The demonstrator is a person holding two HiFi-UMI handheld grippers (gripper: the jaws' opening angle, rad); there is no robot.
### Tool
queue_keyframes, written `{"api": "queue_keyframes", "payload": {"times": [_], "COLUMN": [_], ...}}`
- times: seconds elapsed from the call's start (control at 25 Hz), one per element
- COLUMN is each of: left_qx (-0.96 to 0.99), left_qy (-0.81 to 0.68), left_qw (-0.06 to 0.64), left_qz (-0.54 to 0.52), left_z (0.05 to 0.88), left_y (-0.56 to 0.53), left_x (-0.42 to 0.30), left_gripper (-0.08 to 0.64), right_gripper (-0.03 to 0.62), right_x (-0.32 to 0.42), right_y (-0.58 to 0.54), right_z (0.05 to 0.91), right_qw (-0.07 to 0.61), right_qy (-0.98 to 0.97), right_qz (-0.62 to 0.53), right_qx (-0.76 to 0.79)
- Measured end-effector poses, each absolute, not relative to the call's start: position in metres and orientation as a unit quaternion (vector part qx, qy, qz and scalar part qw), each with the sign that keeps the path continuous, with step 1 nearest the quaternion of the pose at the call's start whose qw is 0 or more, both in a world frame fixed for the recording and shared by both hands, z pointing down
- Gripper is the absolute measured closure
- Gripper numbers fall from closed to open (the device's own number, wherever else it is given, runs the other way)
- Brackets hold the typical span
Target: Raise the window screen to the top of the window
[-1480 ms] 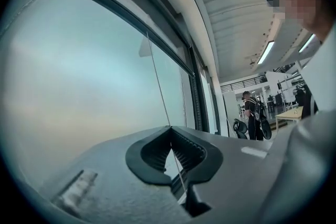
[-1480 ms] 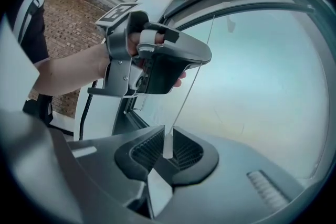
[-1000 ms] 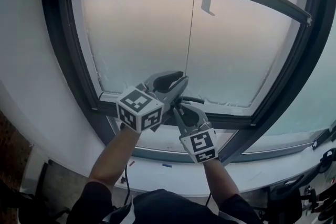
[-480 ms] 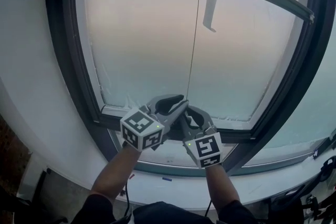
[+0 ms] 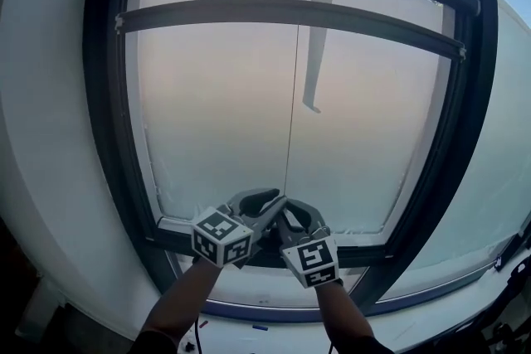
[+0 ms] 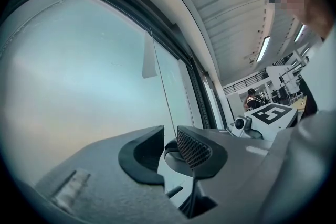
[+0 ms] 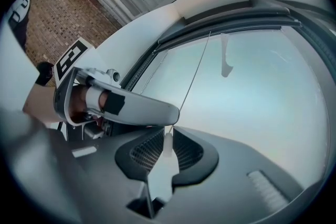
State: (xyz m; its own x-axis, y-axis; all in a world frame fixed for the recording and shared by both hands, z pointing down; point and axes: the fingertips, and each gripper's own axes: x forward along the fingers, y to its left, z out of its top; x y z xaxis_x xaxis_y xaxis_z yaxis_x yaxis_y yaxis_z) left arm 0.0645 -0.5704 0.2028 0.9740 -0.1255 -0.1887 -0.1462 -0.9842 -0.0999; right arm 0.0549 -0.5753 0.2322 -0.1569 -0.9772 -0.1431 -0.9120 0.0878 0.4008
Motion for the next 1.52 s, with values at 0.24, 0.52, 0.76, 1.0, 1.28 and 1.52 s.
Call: {"api": "queue_keyframes", "payload": {"times": [0.24,0.52,0.76,1.0,1.28,1.52], "left_qx": [-0.988,-0.989,-0.986,-0.981,-0.977,-0.978], "left_qy": [0.073,0.068,0.059,0.063,0.087,0.093], "left_qw": [0.059,0.09,0.084,0.088,0.094,0.07], "left_qz": [0.12,0.1,0.129,0.158,0.173,0.173], "left_z": [0.183,0.166,0.145,0.118,0.107,0.124], "left_y": [-0.573,-0.57,-0.564,-0.564,-0.571,-0.575], "left_x": [0.061,0.068,0.068,0.059,0.036,0.023], "left_gripper": [0.477,0.477,0.478,0.478,0.479,0.479], "right_gripper": [0.538,0.538,0.537,0.537,0.535,0.442], "right_x": [0.057,0.059,0.063,0.056,0.045,0.04], "right_y": [-0.58,-0.577,-0.571,-0.571,-0.569,-0.568], "right_z": [0.213,0.199,0.175,0.146,0.145,0.162], "right_qw": [0.076,0.073,0.066,0.069,0.071,0.063], "right_qy": [-0.726,-0.721,-0.71,-0.707,-0.696,-0.684], "right_qz": [-0.227,-0.231,-0.253,-0.275,-0.302,-0.302], "right_qx": [0.644,0.649,0.654,0.648,0.648,0.661]}}
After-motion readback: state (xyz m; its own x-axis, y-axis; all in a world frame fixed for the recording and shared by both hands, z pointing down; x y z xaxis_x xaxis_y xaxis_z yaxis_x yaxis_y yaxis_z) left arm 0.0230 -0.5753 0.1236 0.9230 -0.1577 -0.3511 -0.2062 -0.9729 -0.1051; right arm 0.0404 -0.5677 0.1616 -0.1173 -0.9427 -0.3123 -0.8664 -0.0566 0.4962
